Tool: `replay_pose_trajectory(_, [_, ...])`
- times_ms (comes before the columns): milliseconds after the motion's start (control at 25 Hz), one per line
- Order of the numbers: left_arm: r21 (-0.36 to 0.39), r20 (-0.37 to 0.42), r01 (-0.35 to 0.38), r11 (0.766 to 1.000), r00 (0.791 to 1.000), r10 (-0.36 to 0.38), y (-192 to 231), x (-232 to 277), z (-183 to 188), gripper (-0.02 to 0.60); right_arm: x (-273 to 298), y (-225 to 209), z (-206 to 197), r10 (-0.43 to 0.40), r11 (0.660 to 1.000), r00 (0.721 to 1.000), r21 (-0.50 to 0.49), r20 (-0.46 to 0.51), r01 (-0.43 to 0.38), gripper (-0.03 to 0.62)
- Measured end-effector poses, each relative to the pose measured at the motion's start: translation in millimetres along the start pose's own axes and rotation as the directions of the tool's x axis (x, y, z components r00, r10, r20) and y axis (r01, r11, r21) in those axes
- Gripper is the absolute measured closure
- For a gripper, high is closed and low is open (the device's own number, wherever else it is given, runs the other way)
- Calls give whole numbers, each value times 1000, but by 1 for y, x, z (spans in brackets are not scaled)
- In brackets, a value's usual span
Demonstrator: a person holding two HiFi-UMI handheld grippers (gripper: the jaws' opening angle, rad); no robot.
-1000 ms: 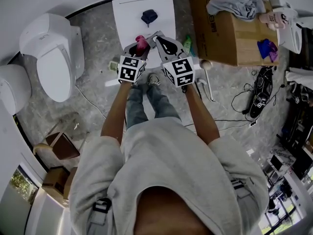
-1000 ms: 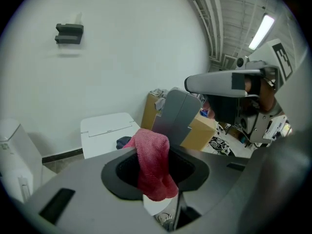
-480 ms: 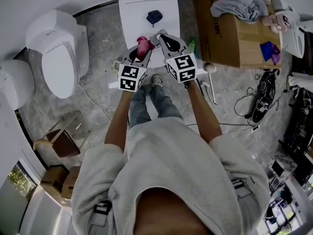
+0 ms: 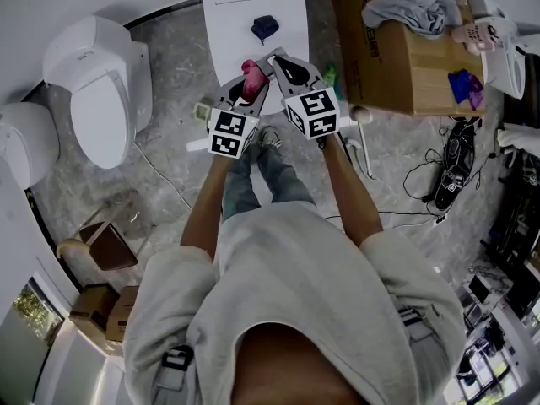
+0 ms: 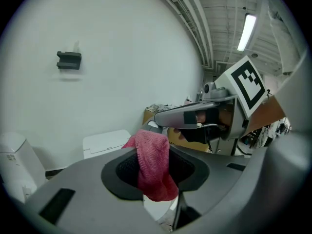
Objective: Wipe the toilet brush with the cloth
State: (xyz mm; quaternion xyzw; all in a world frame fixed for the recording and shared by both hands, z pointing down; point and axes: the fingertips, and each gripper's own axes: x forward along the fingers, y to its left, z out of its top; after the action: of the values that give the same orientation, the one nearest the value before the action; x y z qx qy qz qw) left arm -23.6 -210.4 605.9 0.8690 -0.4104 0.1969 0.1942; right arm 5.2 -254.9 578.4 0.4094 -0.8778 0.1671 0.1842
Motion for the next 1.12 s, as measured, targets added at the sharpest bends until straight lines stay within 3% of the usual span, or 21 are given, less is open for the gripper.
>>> replay_pose_trajectory(1120, [-23,-122,12,1000,992,-14,23,46,-43,439,4,-6,5,9,1000,1000,10,8,-9,563])
